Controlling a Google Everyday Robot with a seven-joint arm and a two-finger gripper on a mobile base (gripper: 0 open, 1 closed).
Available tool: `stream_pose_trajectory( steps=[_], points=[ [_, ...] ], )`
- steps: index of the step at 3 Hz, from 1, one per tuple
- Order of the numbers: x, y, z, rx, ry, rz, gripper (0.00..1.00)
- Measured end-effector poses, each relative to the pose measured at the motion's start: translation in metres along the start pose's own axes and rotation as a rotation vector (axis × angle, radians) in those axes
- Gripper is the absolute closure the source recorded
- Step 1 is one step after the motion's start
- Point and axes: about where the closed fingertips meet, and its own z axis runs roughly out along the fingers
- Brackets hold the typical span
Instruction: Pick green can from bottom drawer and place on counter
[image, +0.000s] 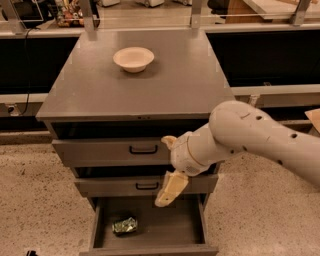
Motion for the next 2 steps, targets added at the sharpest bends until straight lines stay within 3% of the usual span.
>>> stream_pose_trajectory(
  steps=[1, 2],
  points=[
    [-0.025, -0.011, 0.003, 0.062, -0.043, -0.107, 0.0],
    [-0.007, -0.01, 0.016, 0.003, 0.013, -0.065, 0.0]
  ],
)
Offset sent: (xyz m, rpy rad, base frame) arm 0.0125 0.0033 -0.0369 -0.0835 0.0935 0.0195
